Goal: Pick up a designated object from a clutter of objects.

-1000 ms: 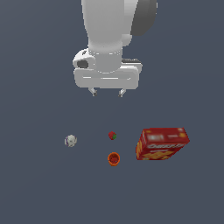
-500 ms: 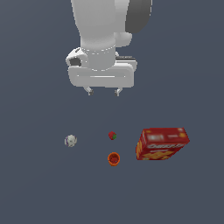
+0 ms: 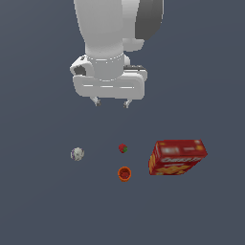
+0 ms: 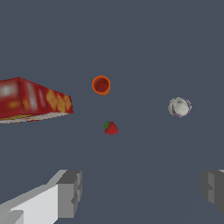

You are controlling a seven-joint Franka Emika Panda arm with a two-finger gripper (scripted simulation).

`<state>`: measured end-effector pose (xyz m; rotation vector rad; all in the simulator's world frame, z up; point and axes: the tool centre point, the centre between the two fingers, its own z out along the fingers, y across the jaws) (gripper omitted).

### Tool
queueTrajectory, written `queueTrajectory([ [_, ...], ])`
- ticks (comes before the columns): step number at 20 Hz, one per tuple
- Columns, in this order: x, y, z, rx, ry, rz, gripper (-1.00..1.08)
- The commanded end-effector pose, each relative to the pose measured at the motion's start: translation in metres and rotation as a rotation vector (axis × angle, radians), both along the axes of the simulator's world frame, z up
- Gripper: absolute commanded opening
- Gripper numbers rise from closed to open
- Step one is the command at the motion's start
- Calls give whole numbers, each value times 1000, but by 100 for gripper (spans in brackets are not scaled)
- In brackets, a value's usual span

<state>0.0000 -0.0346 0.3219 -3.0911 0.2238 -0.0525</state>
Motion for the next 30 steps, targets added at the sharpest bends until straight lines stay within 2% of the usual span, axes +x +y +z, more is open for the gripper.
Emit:
queueTrajectory([
  [1, 3, -4, -5, 4, 3, -36, 100],
  [9, 18, -26, -34, 21, 16, -233, 100],
  [20, 40, -73, -95, 36, 41, -618, 100],
  [30, 49, -121, -155, 30, 58, -971, 100],
])
